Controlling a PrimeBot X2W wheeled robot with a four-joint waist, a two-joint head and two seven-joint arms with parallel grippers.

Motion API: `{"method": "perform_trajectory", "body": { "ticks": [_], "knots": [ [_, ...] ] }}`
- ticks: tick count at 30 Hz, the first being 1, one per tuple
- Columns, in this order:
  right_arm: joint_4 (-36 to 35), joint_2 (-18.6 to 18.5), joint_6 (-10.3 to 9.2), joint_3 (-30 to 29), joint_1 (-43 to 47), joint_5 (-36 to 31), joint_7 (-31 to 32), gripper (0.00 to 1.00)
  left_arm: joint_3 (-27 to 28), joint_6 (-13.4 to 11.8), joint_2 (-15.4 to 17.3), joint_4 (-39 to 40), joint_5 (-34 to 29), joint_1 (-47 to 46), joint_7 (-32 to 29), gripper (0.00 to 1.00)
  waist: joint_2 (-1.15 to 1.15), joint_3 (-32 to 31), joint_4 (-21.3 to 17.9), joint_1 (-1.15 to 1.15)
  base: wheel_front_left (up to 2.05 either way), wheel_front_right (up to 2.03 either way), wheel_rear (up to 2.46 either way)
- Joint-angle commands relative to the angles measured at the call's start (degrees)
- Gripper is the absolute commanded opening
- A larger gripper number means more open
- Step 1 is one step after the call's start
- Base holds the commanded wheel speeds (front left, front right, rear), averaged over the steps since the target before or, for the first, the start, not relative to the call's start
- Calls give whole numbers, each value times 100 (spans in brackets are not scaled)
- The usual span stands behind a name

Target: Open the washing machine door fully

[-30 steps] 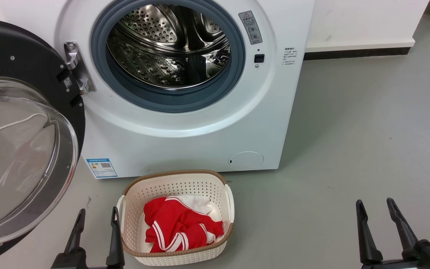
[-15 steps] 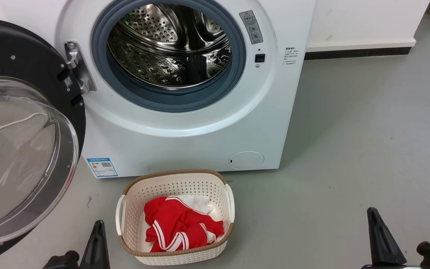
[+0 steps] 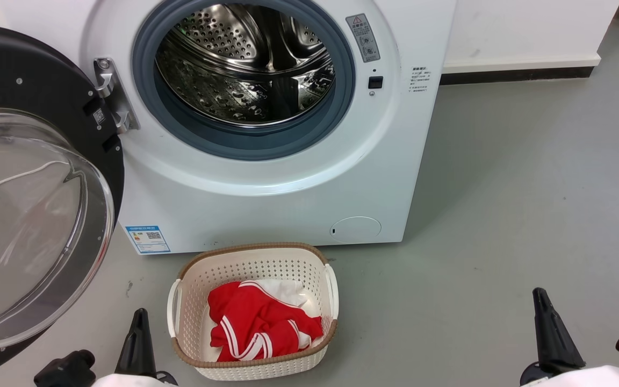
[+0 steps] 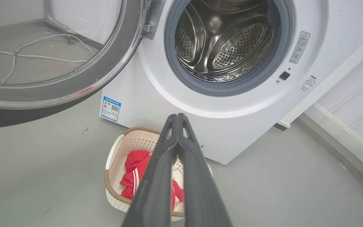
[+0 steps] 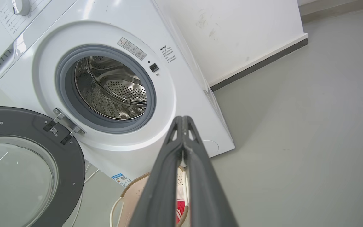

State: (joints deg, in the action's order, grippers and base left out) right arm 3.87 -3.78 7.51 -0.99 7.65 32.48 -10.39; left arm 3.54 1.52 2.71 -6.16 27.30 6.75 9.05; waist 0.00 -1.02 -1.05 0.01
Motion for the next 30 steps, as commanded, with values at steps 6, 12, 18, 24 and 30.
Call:
{"method": "perform_trajectory", "body": {
  "ticks": [6, 12, 18, 24, 30],
  "knots": [
    [40, -78, -1, -6, -275, 717, 139, 0, 41, 91, 10, -17, 719, -261, -168, 0, 0, 8, 7, 0, 0, 0, 0],
    [126, -94, -1, -16, -379, 1240, 250, 0, 67, 140, 11, -88, 1256, -364, -298, 0, 0, 15, 13, 0, 0, 0, 0],
    [208, -106, -1, -30, -481, 1727, 358, 0, 91, 183, 12, -155, 1759, -460, -420, 0, 0, 22, 19, 0, 0, 0, 0],
    [285, -114, -1, -46, -570, 2184, 463, 0, 114, 225, 13, -218, 2232, -546, -534, 0, 0, 29, 25, 0, 0, 0, 0],
    [361, -120, -2, -66, -659, 2611, 564, 0, 135, 267, 14, -278, 2679, -628, -642, 0, 0, 36, 31, 0, 0, 0, 0]
  ]
}}
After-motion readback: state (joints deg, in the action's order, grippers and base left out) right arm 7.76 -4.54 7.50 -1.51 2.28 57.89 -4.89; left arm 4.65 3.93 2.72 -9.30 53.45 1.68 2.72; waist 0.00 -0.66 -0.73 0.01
